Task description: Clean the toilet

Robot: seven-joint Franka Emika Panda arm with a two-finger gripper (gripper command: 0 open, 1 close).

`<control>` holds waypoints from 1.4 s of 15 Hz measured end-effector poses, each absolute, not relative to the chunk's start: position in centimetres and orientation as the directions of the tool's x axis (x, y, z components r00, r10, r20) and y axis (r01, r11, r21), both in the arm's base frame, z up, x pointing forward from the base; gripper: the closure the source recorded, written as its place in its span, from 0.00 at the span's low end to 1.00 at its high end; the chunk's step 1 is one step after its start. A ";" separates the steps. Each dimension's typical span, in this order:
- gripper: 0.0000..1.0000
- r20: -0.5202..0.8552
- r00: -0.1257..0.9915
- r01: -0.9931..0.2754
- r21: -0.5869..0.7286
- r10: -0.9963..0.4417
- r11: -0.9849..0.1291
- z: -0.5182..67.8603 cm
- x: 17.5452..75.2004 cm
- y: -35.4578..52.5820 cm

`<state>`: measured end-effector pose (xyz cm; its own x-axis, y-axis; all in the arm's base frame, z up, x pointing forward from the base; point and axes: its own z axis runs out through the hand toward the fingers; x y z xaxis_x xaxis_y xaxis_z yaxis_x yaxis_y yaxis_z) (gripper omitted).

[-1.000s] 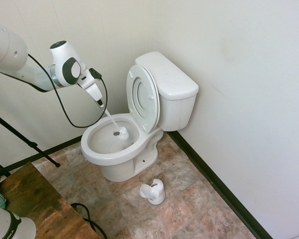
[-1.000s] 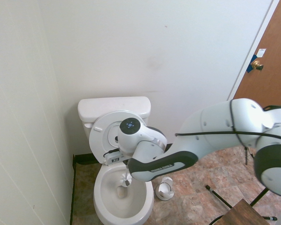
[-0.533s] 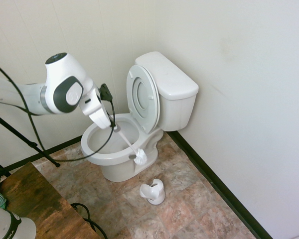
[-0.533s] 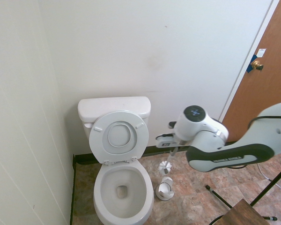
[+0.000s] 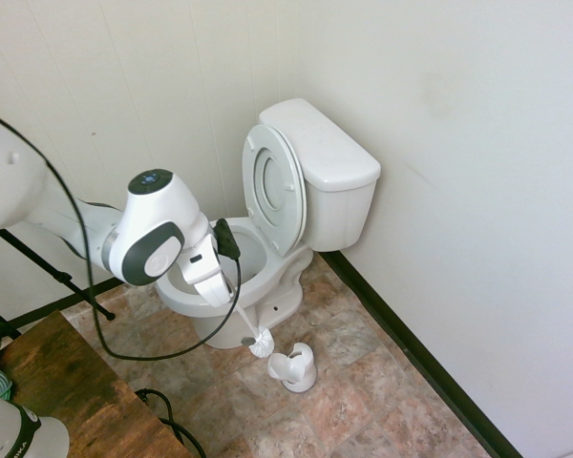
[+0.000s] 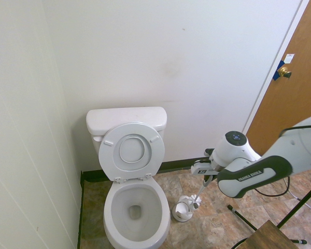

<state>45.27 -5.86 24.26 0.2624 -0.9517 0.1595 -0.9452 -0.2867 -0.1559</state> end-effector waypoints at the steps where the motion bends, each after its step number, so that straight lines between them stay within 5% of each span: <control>1: 1.00 0.153 0.260 -0.948 -0.144 -0.953 -0.282 23.1 46.4 -6.1; 21: 1.00 0.072 0.135 -0.990 -0.026 -0.988 -0.137 6.4 58.9 -12.5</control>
